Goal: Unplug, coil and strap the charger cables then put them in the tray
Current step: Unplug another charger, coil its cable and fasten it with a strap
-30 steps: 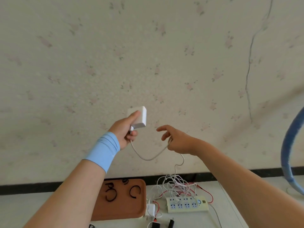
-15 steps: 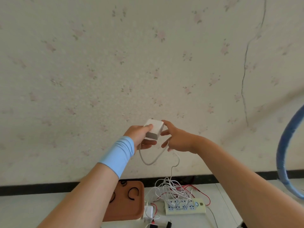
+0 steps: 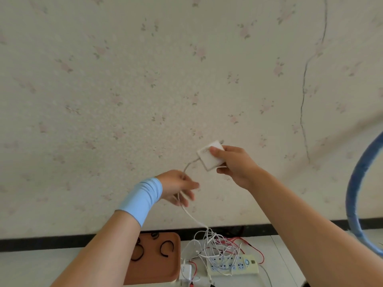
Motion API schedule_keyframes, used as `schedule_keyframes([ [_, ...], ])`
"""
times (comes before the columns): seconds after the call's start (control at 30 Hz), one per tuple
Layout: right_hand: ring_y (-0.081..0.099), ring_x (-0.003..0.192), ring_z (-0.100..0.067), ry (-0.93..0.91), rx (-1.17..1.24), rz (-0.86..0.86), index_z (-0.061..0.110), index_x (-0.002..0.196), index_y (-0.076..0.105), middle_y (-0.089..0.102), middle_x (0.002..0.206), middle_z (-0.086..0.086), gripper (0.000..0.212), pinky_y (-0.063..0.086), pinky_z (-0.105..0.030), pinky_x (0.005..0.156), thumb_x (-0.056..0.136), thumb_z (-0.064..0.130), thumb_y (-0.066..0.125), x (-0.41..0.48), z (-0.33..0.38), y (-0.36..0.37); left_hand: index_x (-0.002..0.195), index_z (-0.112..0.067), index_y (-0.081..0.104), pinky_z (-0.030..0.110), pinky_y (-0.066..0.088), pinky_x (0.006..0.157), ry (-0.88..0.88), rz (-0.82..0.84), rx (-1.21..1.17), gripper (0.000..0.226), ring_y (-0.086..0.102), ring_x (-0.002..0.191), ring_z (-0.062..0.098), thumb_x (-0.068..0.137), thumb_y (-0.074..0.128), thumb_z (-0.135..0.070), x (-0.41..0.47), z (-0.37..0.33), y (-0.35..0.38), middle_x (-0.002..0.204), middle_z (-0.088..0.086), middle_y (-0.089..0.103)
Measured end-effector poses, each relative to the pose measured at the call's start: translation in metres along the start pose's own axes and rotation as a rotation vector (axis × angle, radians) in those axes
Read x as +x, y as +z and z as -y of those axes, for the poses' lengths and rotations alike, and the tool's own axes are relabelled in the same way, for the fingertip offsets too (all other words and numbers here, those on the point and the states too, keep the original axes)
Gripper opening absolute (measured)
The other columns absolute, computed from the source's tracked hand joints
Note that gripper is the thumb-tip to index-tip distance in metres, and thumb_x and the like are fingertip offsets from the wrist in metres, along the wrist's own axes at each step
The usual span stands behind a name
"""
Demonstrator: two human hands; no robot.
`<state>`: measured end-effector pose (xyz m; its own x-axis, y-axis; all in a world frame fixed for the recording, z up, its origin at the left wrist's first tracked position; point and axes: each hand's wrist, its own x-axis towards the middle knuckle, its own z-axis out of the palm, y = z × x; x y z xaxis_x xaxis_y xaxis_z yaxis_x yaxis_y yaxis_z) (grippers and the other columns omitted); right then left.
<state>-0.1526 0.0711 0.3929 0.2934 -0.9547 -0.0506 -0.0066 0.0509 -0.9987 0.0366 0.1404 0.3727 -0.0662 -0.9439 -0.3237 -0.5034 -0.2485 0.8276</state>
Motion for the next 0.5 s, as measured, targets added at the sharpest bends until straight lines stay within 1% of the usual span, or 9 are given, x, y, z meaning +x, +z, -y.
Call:
schedule_keyframes([
  [0.03, 0.065, 0.079, -0.016, -0.01, 0.057, -0.041, 0.004, 0.121, 0.065, 0.071, 0.1, -0.009, 0.032, 0.052, -0.026, 0.062, 0.094, 0.021, 0.071, 0.001, 0.001, -0.004, 0.098, -0.011, 0.061, 0.028, 0.053, 0.07, -0.012, 0.019, 0.126, 0.02, 0.065, 0.068, 0.017, 0.094, 0.062, -0.031, 0.0, 0.004, -0.003, 0.078, 0.0, 0.072],
  [0.07, 0.067, 0.081, -0.018, -0.027, 0.07, -0.064, 0.006, 0.126, 0.061, 0.07, 0.106, -0.011, 0.037, 0.054, -0.027, 0.061, 0.093, 0.019, 0.072, 0.002, 0.001, -0.009, 0.094, -0.01, 0.063, 0.024, 0.051, 0.068, -0.011, -0.029, 0.19, 0.021, 0.062, 0.066, 0.016, 0.096, 0.059, -0.031, 0.001, 0.007, -0.006, 0.07, -0.002, 0.068],
  [0.1, 0.068, 0.085, -0.021, -0.043, 0.046, -0.068, 0.012, 0.132, 0.055, 0.067, 0.113, -0.013, 0.045, 0.056, -0.029, 0.061, 0.091, 0.017, 0.074, 0.004, -0.001, -0.015, 0.093, -0.01, 0.063, 0.025, 0.052, 0.064, -0.013, -0.102, 0.137, 0.021, 0.057, 0.059, 0.016, 0.097, 0.058, -0.029, 0.002, 0.009, -0.01, 0.066, -0.002, 0.061],
  [0.17, 0.069, 0.093, -0.032, -0.045, -0.093, -0.022, 0.028, 0.139, 0.046, 0.057, 0.12, -0.015, 0.062, 0.06, -0.037, 0.061, 0.088, 0.011, 0.077, 0.003, -0.007, -0.022, 0.093, -0.009, 0.061, 0.03, 0.054, 0.056, -0.008, -0.248, -0.169, 0.018, 0.04, 0.047, 0.013, 0.098, 0.055, -0.025, 0.006, 0.011, -0.019, 0.061, -0.001, 0.044],
  [0.2, 0.068, 0.095, -0.036, -0.036, -0.18, 0.024, 0.032, 0.137, 0.049, 0.054, 0.12, -0.015, 0.061, 0.061, -0.041, 0.062, 0.088, 0.008, 0.076, 0.003, -0.01, -0.023, 0.092, -0.009, 0.061, 0.028, 0.05, 0.05, 0.014, -0.283, -0.333, 0.019, 0.033, 0.044, 0.012, 0.1, 0.052, -0.024, 0.005, 0.01, -0.023, 0.058, -0.002, 0.038],
  [0.27, 0.067, 0.097, -0.033, -0.02, -0.34, 0.144, 0.029, 0.127, 0.062, 0.056, 0.122, -0.014, 0.046, 0.063, -0.046, 0.07, 0.091, 0.003, 0.069, -0.001, -0.017, -0.017, 0.09, -0.009, 0.061, 0.022, 0.036, 0.044, 0.062, -0.252, -0.572, 0.023, 0.027, 0.041, 0.009, 0.102, 0.047, -0.023, 0.003, 0.006, -0.026, 0.053, -0.005, 0.034],
  [0.33, 0.063, 0.098, -0.022, -0.041, -0.491, 0.232, 0.028, 0.127, 0.063, 0.059, 0.121, -0.006, 0.049, 0.063, -0.039, 0.077, 0.087, -0.002, 0.066, -0.004, -0.022, -0.009, 0.09, -0.01, 0.06, 0.019, 0.03, 0.04, 0.098, -0.197, -0.716, 0.024, 0.027, 0.04, 0.007, 0.103, 0.046, -0.024, 0.002, 0.001, -0.024, 0.053, -0.006, 0.035],
  [0.4, 0.062, 0.096, -0.016, -0.078, -0.633, 0.275, 0.031, 0.133, 0.057, 0.059, 0.117, 0.001, 0.063, 0.059, -0.03, 0.073, 0.079, 0.005, 0.078, -0.009, -0.022, -0.001, 0.088, -0.011, 0.058, 0.018, 0.029, 0.036, 0.129, -0.163, -0.823, 0.023, 0.027, 0.039, 0.005, 0.102, 0.047, -0.025, 0.001, -0.004, -0.02, 0.053, -0.007, 0.035],
  [0.5, 0.061, 0.08, -0.013, -0.141, -0.953, 0.232, 0.029, 0.117, 0.056, 0.061, 0.099, 0.005, 0.06, 0.051, -0.026, 0.058, 0.067, 0.031, 0.09, -0.013, -0.023, 0.012, 0.086, -0.011, 0.058, 0.018, 0.037, 0.039, 0.183, -0.124, -0.975, 0.025, 0.028, 0.038, 0.006, 0.101, 0.048, -0.028, -0.004, -0.014, -0.017, 0.051, -0.008, 0.032],
])
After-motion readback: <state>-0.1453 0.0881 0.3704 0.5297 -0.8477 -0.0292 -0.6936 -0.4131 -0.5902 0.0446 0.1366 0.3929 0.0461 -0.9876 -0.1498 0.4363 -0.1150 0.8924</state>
